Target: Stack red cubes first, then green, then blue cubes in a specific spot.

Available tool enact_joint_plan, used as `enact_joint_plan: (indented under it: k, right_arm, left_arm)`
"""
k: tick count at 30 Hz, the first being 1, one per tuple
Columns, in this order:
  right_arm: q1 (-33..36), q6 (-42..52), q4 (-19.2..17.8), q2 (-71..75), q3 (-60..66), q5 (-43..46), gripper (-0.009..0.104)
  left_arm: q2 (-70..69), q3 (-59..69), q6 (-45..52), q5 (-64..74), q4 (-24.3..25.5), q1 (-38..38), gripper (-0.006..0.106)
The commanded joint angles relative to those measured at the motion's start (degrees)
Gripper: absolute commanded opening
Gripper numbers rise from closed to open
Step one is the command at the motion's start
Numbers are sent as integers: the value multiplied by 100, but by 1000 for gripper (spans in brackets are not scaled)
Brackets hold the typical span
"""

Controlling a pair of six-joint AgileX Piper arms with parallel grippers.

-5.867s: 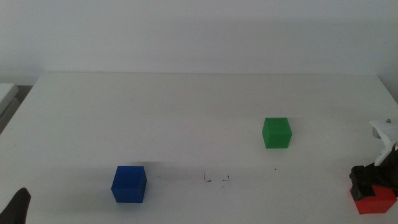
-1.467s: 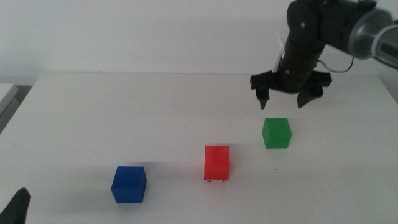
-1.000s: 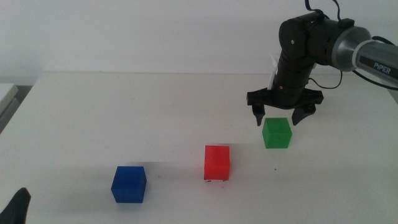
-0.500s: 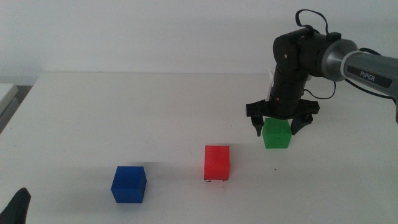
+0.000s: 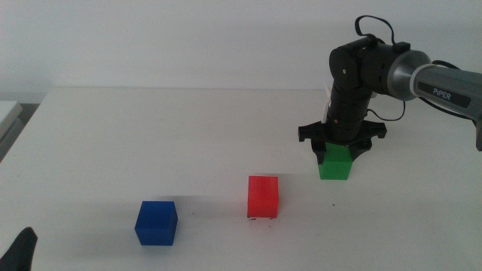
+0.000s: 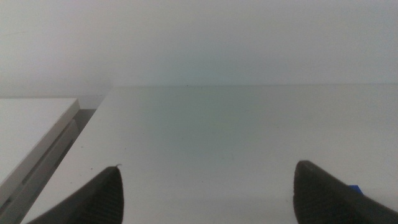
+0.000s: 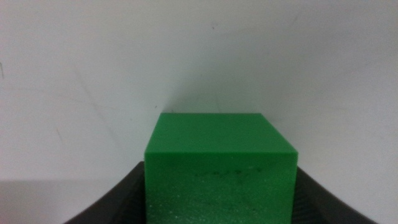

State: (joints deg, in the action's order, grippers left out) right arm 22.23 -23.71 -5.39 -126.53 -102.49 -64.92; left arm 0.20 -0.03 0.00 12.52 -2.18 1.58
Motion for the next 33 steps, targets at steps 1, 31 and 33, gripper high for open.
enact_joint_plan:
  k: [1,31,33]
  right_arm:
    - [7,-134,-96,283,37,-92,7]
    - [2065,-2193,-392,713,-295,-504,11]
    - [2065,-2193,-392,684,-295,-504,11]
  left_arm:
    - [-20,3,0,-77,-20,-10,93]
    - [-20,3,0,-77,-20,-10,93]
    - [-20,3,0,-77,-20,-10,93]
